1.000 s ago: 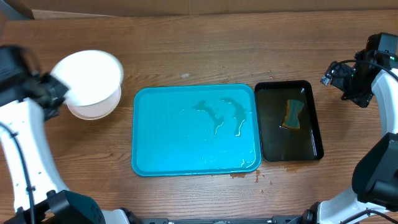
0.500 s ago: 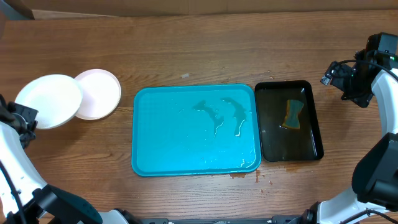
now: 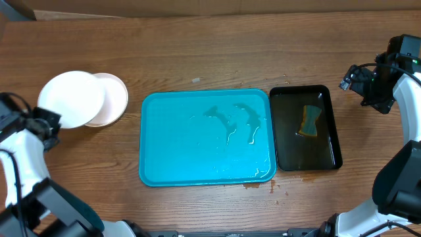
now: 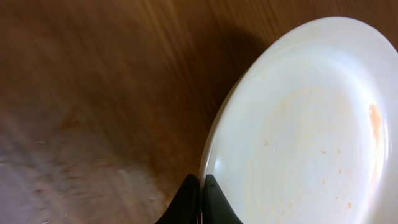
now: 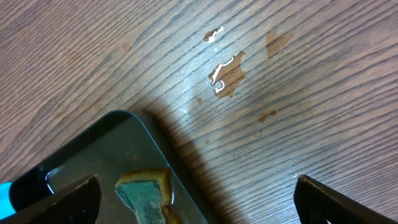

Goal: Clean dirty plates on tray and stack at the side
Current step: 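Lower the white plate onto the plate stack and release it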

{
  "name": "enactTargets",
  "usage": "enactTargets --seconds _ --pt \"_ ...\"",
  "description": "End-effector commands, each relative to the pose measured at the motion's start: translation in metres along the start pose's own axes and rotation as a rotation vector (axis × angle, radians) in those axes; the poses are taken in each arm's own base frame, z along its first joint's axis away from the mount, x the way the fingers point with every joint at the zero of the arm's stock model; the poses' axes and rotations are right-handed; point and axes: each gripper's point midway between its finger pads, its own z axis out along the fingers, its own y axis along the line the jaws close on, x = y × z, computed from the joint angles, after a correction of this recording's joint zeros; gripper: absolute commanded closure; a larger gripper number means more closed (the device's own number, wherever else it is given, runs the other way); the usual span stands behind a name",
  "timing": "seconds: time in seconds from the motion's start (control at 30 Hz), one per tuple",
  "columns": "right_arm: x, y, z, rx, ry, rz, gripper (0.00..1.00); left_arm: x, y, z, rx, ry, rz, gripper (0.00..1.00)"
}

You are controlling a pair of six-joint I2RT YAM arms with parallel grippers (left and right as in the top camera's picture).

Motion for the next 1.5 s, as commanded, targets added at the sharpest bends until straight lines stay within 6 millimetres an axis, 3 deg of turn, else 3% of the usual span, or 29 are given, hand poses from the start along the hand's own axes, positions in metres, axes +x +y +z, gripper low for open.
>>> enactTargets --seconds 0.0,0.23,0.57,1.17,1.2,1.23,1.27,1.3,1.37,1.47 --pt "-0.007 0.004 -0.006 -0.010 -0.025 -0.003 0.00 0.025 -0.028 0.027 0.071 0.072 0.057 0.96" --pt "-0.007 0.004 -0.006 -0.010 -0.025 -0.003 0.00 0.043 -0.059 0.058 0.102 0.073 0.145 0.96" --pt "-0.007 0.004 -0.006 -0.009 -0.026 -0.003 0.00 0.036 -0.031 0.067 -0.064 0.013 0.155 0.96" --pt "-0.007 0.004 -0.006 -0.009 -0.026 -0.003 0.00 0.037 -0.011 0.065 -0.136 0.028 0.140 0.96" --pt "-0.007 0.004 -0.006 -0.010 -0.025 -0.003 0.00 0.037 -0.011 0.065 -0.136 0.028 0.140 0.91" --pt "-0.007 0.004 -0.006 -0.010 -0.025 -0.003 0.00 0.038 -0.011 0.065 -0.137 0.030 0.140 0.77" --pt "-0.007 0.004 -0.006 -0.009 -0.026 -0.003 0.00 0.038 -0.011 0.065 -0.137 0.032 0.140 0.54" --pt "-0.007 0.004 -0.006 -0.009 -0.026 -0.003 0.00 0.039 -0.012 0.065 -0.133 0.039 0.140 0.36" --pt "-0.007 0.004 -0.006 -0.010 -0.025 -0.003 0.00 0.043 -0.015 0.065 -0.109 0.059 0.146 0.25" --pt "-0.007 0.004 -0.006 -0.009 -0.026 -0.003 0.00 0.058 -0.041 0.064 0.048 0.138 0.266 0.09"
